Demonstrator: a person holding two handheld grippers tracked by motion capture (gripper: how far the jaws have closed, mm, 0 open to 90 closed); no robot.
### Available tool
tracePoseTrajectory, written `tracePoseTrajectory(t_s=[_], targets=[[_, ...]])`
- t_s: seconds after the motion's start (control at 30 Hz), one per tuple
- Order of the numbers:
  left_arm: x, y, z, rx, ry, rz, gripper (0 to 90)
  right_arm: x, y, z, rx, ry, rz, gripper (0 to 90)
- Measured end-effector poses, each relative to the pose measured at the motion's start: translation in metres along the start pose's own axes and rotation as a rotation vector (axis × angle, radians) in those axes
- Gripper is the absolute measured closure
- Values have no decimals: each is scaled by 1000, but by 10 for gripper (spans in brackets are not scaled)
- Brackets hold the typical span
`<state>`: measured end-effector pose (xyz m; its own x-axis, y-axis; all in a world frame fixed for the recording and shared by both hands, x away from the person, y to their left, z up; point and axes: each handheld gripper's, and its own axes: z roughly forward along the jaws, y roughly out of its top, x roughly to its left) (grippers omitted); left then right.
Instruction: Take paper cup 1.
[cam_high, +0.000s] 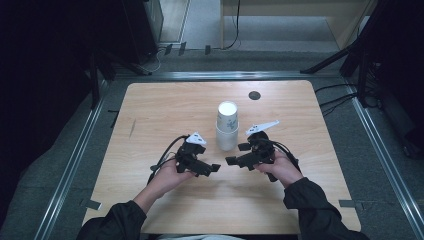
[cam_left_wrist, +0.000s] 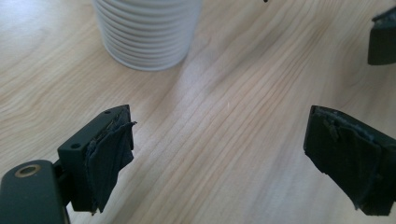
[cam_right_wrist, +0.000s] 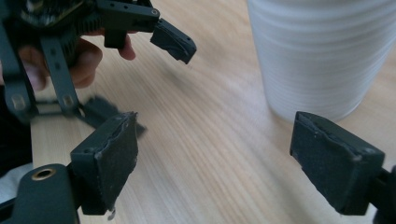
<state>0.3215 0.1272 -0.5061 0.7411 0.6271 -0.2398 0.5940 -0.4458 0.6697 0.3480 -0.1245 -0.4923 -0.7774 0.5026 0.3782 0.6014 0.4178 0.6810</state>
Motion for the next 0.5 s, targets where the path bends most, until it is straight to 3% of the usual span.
tracePoseTrajectory(t_s=[0.03, 0.1, 0.2, 0.33, 0.4, 0.5], targets=[[0, 0, 0, 0, 0, 0, 85, 0, 0, 0, 0, 0, 0, 151], [4, -1, -11, -34, -78, -21, 85, 2, 1, -6, -15, -9, -59, 134], [4, 2, -20, -57, -54, -15, 139, 2, 3, -11, -18, 11, -87, 134], [5, 3, -27, -76, -45, -2, 140, 4, 5, -18, -68, -4, -103, 190], [4, 2, -30, -71, -12, 22, 145, 4, 6, -21, -77, -19, -115, 196], [5, 2, -34, -66, 17, 33, 150, 3, 6, -25, -83, -14, -113, 297]])
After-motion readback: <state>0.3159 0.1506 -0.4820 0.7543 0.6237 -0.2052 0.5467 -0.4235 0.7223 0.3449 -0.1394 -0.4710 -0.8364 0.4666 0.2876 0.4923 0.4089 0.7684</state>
